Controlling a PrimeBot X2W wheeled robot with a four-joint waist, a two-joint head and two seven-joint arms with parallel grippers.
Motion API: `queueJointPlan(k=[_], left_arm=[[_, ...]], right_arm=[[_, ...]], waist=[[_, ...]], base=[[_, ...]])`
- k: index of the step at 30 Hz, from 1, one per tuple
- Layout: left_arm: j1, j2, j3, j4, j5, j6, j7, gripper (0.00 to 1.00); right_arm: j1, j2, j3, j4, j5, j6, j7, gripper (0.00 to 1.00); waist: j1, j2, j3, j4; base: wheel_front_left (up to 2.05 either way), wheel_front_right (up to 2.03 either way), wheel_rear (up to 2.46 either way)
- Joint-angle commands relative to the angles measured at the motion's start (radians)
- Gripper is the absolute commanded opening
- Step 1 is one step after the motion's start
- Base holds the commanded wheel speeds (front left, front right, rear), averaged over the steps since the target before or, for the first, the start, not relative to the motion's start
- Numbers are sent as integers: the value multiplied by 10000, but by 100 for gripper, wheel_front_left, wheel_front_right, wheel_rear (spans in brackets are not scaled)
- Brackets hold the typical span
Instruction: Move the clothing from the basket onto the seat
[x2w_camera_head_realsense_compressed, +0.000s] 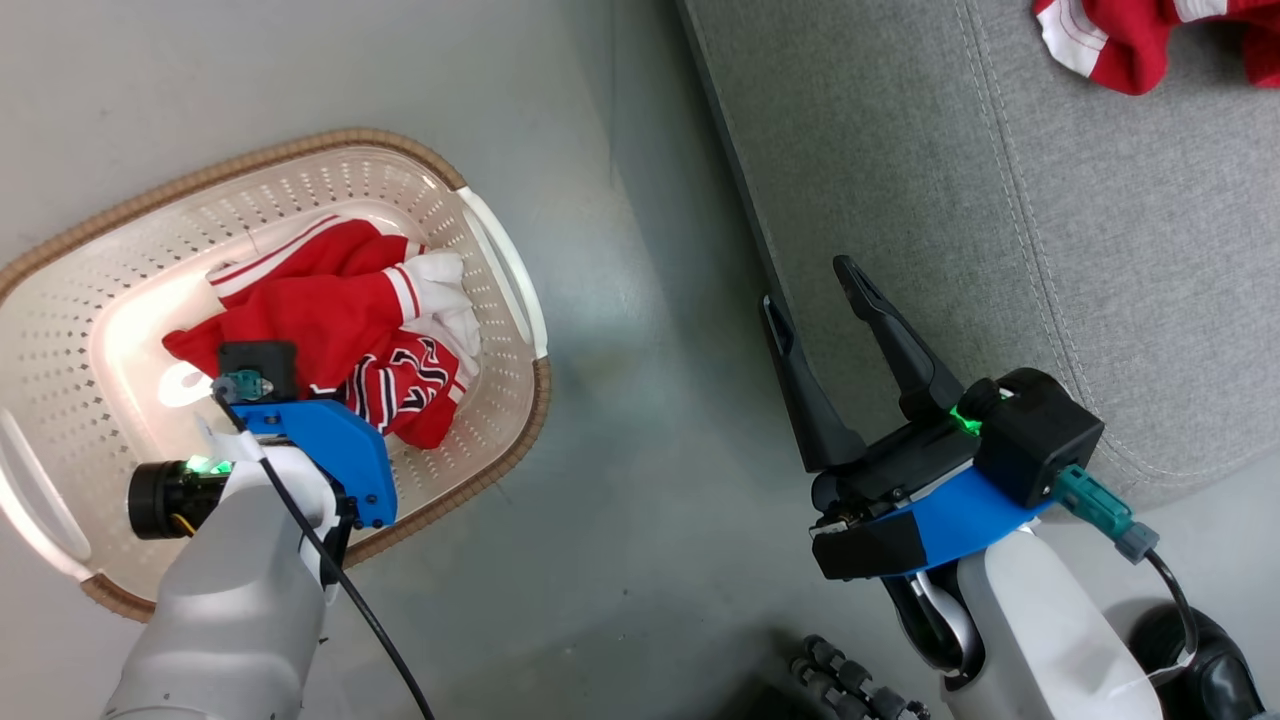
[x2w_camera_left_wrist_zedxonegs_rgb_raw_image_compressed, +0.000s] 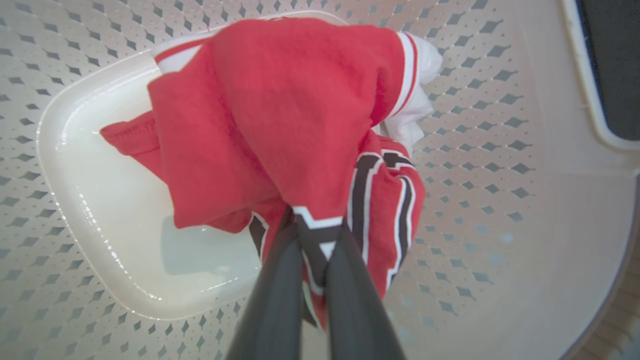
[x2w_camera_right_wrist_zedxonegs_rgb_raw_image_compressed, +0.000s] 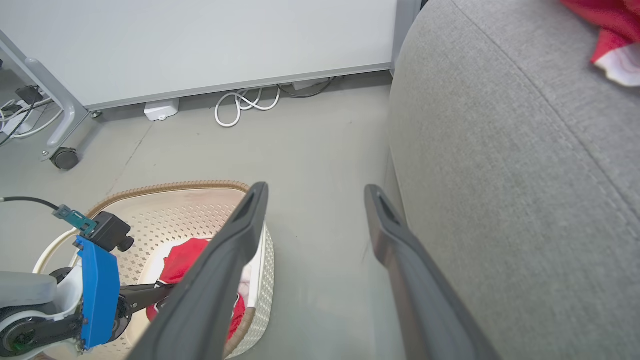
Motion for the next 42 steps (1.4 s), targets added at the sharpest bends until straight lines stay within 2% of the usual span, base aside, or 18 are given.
queueJointPlan(k=[1,10,23,42], left_arm=[[-102,-25,-33,10,38,-57,-100,0],[206,-373,-300,25,87,-265,-568,0],[963,-980,-694,-370,-106,-709,-1410,0],[2379,-1136,-1705,-2243,-577,-775,-1588,0]], right_arm=[[-164,16,10,33,-35,1,-53,100],[-140,14,-32,310,-311,1,-54,100],[204,13,-117,861,-783,1,92,100],[1592,8,-278,973,-875,1,844,100]], waist=[[0,0,-115,62],[0,0,-1065,478],[0,0,-3265,1418],[0,0,-6352,2580]], base=[[0,0,0],[0,0,0],[0,0,0],[0,0,0]])
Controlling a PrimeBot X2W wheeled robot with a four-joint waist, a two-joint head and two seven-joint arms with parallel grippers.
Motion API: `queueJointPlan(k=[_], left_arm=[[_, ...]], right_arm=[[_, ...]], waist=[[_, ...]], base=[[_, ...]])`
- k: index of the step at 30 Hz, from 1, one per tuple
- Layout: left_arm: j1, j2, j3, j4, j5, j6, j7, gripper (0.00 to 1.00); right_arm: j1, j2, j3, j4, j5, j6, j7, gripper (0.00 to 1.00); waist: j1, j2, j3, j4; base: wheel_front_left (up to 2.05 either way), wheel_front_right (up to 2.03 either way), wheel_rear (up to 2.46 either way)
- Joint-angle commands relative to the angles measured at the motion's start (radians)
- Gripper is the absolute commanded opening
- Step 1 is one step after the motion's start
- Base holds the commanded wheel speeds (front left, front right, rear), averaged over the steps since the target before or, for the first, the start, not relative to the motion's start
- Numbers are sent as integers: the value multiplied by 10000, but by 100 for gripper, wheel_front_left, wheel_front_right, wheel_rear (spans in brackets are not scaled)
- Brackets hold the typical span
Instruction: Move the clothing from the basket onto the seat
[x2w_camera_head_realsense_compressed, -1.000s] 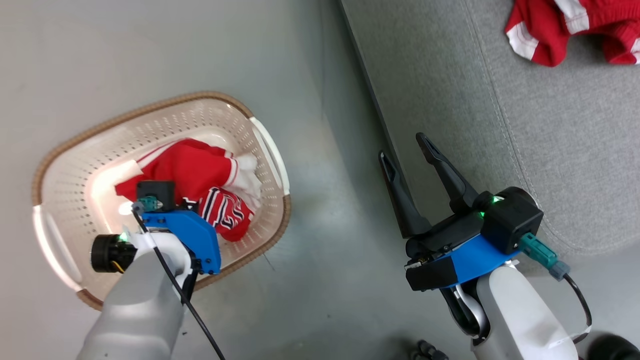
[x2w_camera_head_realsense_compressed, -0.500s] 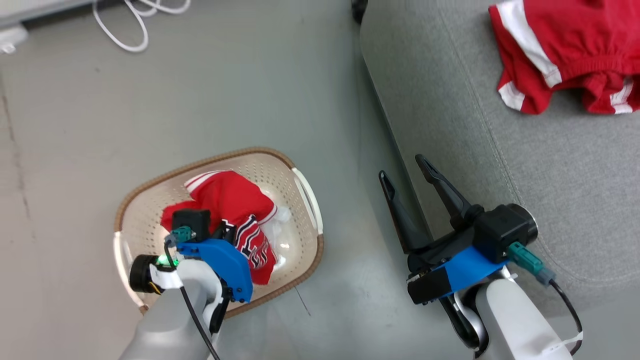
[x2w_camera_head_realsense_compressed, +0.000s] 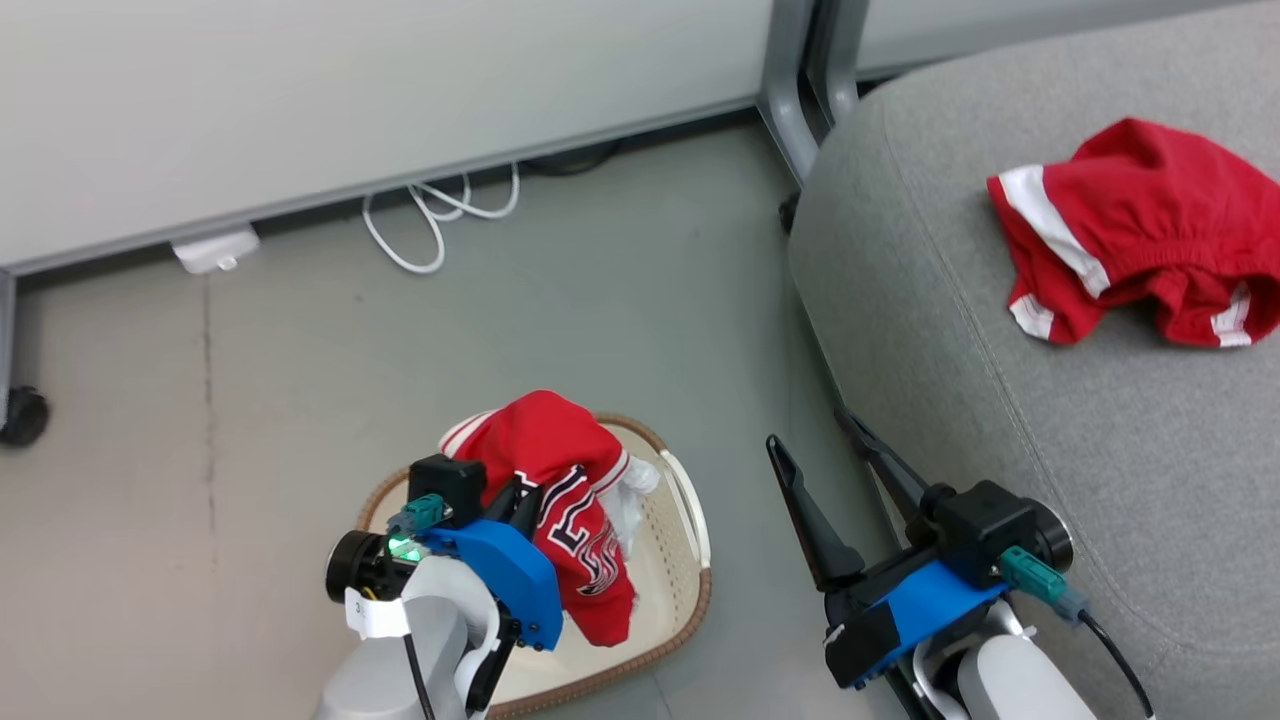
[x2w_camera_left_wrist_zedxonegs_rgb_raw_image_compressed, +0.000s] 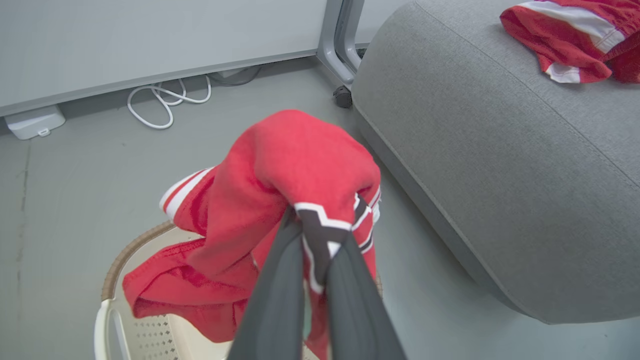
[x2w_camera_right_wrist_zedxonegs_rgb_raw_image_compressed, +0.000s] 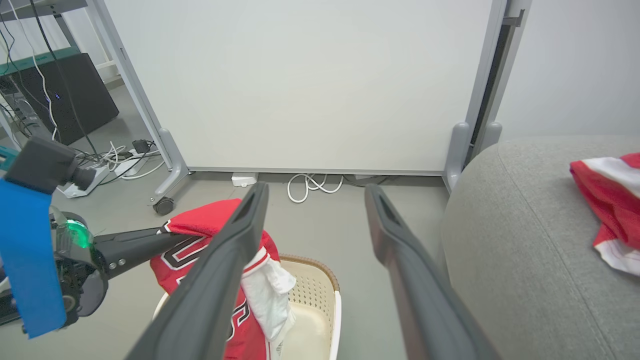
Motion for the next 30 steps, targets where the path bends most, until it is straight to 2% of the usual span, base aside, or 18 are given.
queueJointPlan(k=[1,13,20,30], left_arm=[[122,2,-98,-149,-40,-20,-49,0],[-47,1,-1302,-1211,-543,-22,-9,0],[-780,1,-2055,-1738,-614,-23,161,0],[-1492,0,-2629,-2502,-979,146,269,0]], right_arm=[[173,-1,13,13,45,1,46,100],[1133,-3,-176,35,204,1,325,100],[1491,-3,-258,-62,212,1,394,100],[1647,-3,-175,-142,308,1,469,100]], waist=[[3,-1,-556,349],[3,-1,-2093,939],[3,-1,-2323,1242],[3,-1,-2474,1467]], base=[[0,0,0],[0,0,0],[0,0,0],[0,0,0]])
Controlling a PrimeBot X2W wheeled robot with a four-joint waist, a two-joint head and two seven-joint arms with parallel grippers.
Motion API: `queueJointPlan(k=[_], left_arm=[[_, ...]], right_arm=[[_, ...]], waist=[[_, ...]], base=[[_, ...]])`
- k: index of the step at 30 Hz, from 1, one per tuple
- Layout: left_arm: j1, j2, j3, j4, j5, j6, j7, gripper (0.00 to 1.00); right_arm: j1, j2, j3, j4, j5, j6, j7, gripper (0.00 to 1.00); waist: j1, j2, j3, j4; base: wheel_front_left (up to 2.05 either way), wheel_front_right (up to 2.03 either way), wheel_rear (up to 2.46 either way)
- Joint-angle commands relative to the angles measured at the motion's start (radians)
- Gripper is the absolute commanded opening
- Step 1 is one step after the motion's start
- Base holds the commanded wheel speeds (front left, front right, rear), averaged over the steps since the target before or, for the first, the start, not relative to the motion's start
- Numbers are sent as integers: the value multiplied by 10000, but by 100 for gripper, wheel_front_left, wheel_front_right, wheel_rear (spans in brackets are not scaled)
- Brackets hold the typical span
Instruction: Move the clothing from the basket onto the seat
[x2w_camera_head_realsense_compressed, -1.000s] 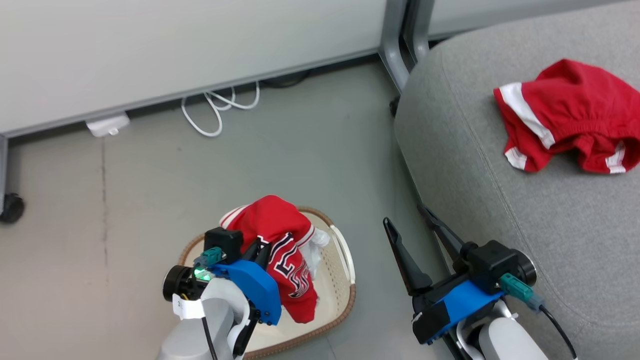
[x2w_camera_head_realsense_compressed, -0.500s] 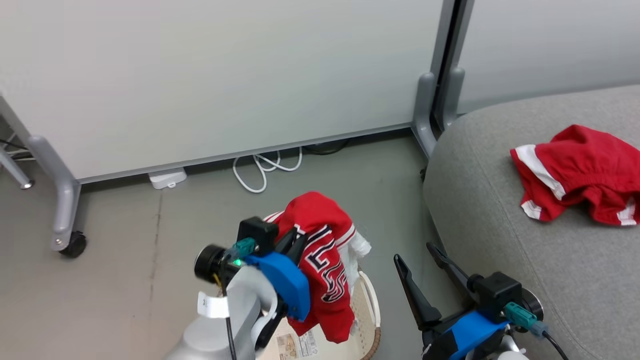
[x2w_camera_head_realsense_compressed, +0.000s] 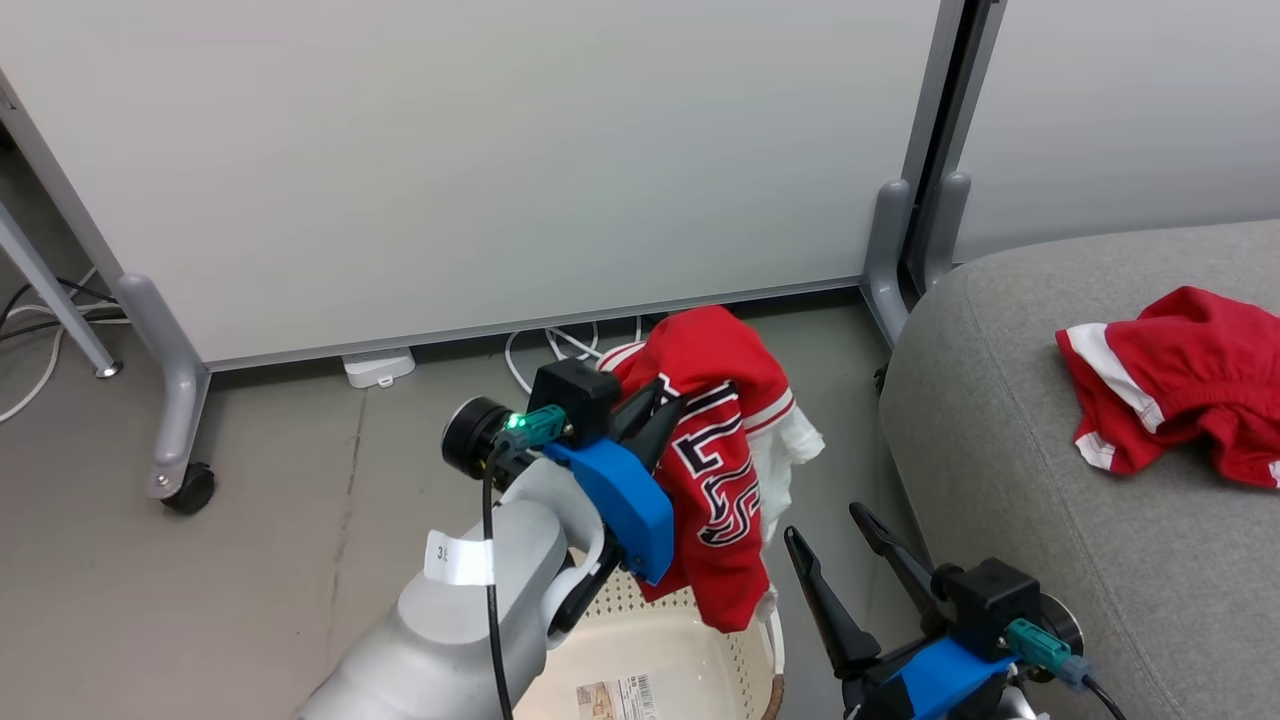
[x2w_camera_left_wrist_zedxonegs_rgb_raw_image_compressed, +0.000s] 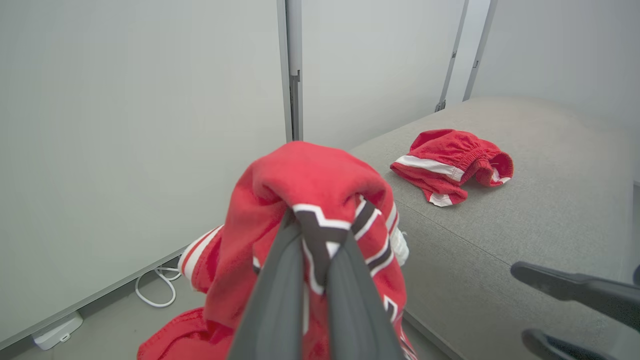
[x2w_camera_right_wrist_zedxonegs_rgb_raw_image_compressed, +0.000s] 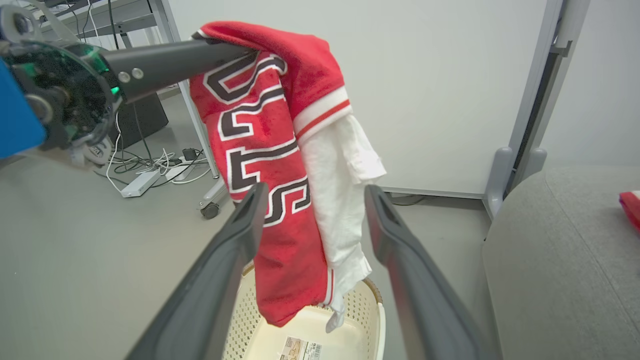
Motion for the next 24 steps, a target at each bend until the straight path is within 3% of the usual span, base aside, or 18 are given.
queueJointPlan(k=[1,24], left_arm=[[-214,4,-69,-115,-58,92,36,0],[-540,2,-765,-840,-598,433,77,0]], right_arm=[[151,-5,14,-50,65,1,35,100],[-291,-6,636,136,174,1,71,100]], waist=[[1,-1,-30,36],[1,-1,-106,198]], base=[[0,0,0],[0,0,0]])
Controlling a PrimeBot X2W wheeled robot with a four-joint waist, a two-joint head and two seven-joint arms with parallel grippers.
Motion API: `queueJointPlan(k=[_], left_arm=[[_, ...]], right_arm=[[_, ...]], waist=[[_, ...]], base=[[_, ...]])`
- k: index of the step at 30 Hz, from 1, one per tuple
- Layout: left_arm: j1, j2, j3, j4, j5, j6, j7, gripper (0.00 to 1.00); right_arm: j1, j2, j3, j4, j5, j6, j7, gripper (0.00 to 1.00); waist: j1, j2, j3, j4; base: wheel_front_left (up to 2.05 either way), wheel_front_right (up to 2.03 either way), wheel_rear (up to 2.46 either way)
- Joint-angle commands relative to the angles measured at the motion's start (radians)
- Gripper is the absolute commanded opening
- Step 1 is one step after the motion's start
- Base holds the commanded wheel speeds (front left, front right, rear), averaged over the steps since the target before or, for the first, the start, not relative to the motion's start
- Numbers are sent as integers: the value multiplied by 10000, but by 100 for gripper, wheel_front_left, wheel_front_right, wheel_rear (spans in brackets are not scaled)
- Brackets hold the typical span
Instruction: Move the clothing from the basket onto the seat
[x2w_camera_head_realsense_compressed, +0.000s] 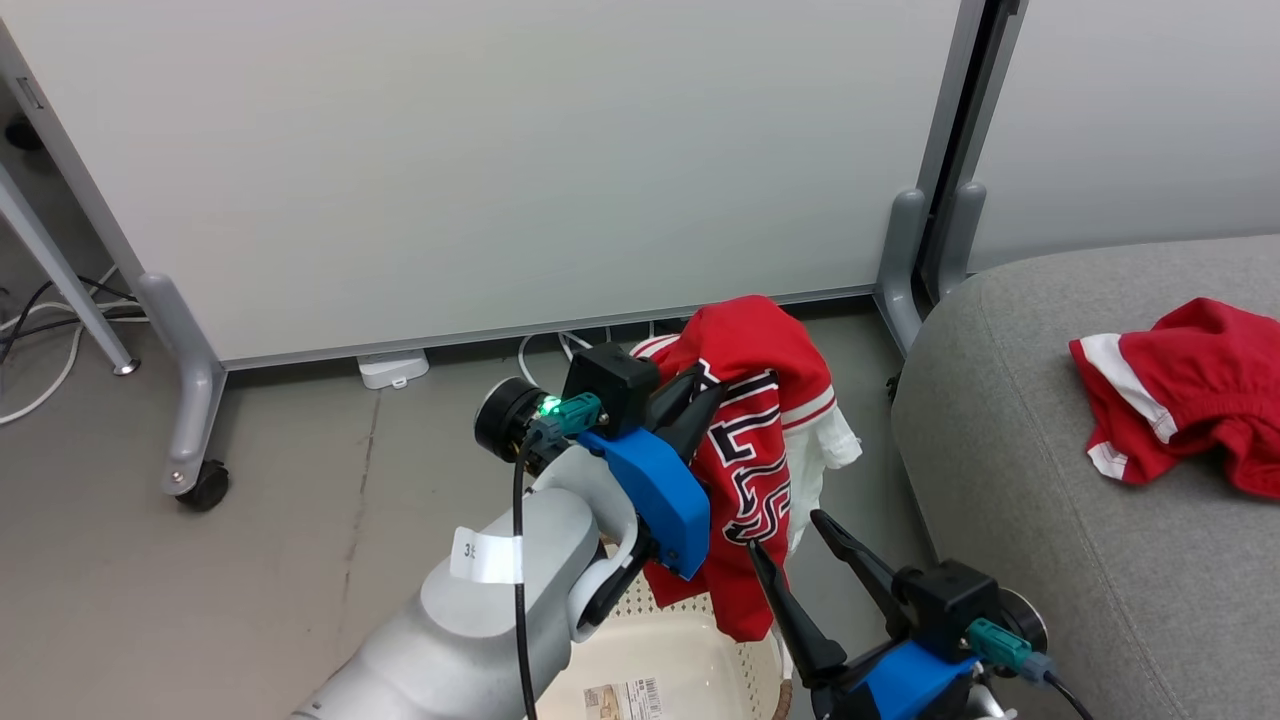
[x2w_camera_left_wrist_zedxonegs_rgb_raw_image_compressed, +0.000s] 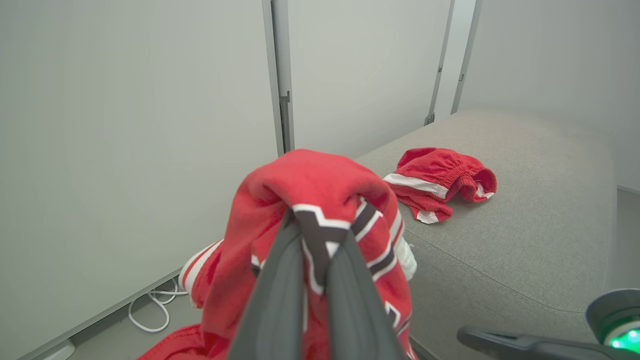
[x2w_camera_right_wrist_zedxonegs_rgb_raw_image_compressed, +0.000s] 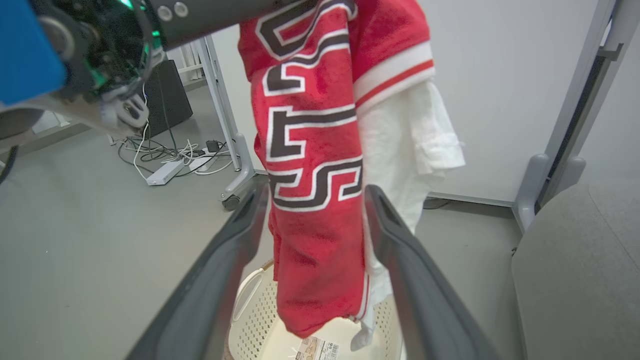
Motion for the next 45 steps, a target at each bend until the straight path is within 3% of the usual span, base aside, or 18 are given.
queueJointPlan(k=[1,30,31,32,34,45], left_arm=[[-137,0,-74,-85,-62,31,-36,0],[-77,1,-1296,-985,-857,302,99,0],[-88,3,-1320,-990,-888,302,98,0],[-108,1,-1341,-990,-893,303,95,0],[-143,1,-1369,-984,-943,314,77,0],[-163,2,-1388,-741,-1053,398,-58,0]], right_arm=[[-236,-8,114,92,107,1,-30,100],[-2705,-8,330,3442,212,1,-708,100],[-2742,-8,356,3510,278,1,-730,85],[-2778,-8,380,3574,318,1,-748,44],[-2848,-8,432,3680,408,1,-811,0],[-2883,-8,376,3912,739,1,-1090,0]], waist=[[0,0,18,-8],[0,0,143,178],[0,0,145,181],[0,0,147,182],[0,0,153,178],[0,0,160,88]], base=[[0,0,0],[0,0,0],[0,0,0],[0,0,0],[0,0,0],[0,0,0]])
